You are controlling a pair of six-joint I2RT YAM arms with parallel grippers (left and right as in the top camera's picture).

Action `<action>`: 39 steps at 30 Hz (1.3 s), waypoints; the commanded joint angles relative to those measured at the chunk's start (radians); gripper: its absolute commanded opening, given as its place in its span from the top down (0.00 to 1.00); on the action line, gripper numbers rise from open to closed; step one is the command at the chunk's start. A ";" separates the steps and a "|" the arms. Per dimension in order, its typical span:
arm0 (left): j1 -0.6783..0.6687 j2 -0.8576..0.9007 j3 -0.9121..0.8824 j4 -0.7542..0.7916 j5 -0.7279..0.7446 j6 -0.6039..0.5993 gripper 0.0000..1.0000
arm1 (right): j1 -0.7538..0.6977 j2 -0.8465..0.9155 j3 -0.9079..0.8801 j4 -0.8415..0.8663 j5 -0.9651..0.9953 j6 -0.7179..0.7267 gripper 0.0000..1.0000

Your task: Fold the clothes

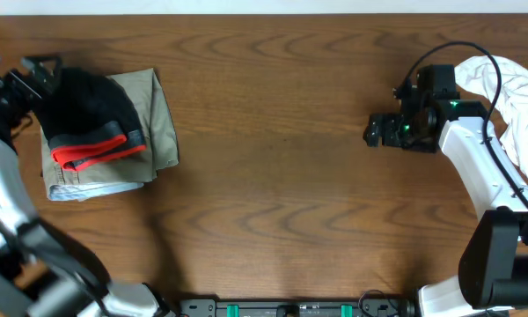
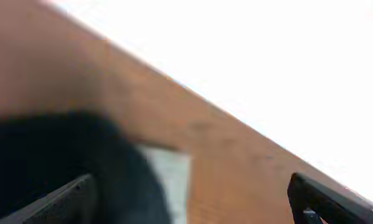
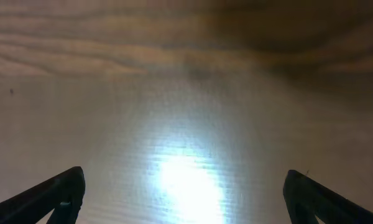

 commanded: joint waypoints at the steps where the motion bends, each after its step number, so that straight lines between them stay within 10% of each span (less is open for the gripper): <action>1: -0.077 -0.103 0.008 -0.073 -0.064 0.131 0.02 | -0.003 0.002 0.015 0.040 0.002 0.007 0.01; 9: -0.393 -0.182 0.008 -0.312 -0.488 0.301 0.02 | -0.003 0.003 0.015 0.139 0.006 0.007 0.01; 25: -0.520 -0.256 0.008 -0.528 -0.490 0.282 0.02 | -0.003 -0.122 0.016 0.219 0.118 0.007 0.01; 39: -0.520 -0.704 -0.111 -0.626 -0.540 0.285 0.02 | 0.008 -0.575 -0.127 0.070 0.192 0.007 0.01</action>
